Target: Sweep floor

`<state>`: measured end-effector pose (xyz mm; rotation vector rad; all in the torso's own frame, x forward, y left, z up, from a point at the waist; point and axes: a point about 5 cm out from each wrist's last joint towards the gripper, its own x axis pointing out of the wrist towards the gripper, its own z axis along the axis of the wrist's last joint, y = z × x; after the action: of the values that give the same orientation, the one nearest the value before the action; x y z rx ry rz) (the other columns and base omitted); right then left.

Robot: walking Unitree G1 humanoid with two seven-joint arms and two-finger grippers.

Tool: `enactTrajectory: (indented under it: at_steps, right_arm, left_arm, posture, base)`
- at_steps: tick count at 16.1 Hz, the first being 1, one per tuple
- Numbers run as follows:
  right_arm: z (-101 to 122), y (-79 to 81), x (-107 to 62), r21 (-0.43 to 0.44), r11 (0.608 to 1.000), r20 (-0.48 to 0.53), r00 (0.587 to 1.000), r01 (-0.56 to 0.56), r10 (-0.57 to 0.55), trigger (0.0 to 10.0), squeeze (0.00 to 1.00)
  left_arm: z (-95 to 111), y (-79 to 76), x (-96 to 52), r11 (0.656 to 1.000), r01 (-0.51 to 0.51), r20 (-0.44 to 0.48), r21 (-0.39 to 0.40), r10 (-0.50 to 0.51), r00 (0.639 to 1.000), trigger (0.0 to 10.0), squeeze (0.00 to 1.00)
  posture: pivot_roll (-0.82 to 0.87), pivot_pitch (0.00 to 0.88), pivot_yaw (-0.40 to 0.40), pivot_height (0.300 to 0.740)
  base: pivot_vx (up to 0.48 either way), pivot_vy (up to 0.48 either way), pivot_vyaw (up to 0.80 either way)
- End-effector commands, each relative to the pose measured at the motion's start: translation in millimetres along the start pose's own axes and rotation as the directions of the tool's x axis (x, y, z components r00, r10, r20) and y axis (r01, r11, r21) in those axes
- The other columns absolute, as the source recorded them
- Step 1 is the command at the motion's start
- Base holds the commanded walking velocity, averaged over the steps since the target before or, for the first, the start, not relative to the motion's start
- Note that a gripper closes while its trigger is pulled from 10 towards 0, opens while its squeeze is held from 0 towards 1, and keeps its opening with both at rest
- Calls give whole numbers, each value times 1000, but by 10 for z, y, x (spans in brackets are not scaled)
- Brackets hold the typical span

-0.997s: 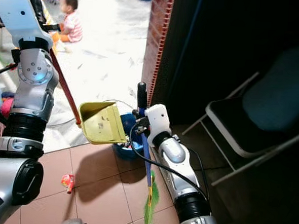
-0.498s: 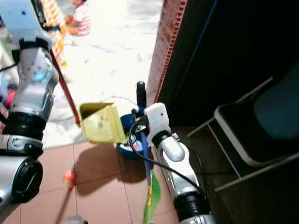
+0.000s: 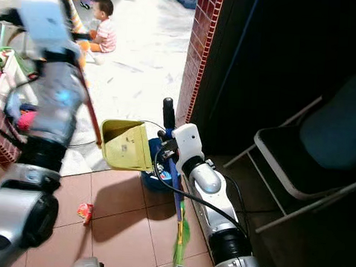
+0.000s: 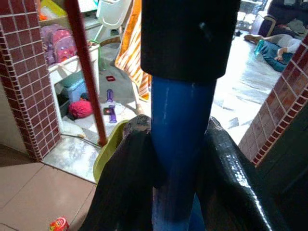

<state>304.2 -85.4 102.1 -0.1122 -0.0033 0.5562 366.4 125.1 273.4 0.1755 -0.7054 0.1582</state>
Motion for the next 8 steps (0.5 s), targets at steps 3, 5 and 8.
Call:
enactTrajectory:
  at_steps: [3,5,8]
  right_arm:
    - [124,-13,13,-23,1000,46,999,0,1,10000,0]
    - [139,-20,9,-24,1000,52,999,6,-4,10000,0]
    - [153,-27,10,-24,1000,57,998,10,-9,10000,0]
  left_arm:
    - [246,-240,-38,992,124,170,18,-126,977,10000,0]
    - [267,-500,-210,967,252,223,42,-255,941,10000,0]
    - [319,-749,-361,939,345,259,9,-335,906,10000,0]
  posture:
    - [-92,3,-59,740]
    - [-101,11,-54,740]
    - [-112,22,-44,740]
  base:
    - [0,0,0]
    - [0,0,0]
    - [0,0,0]
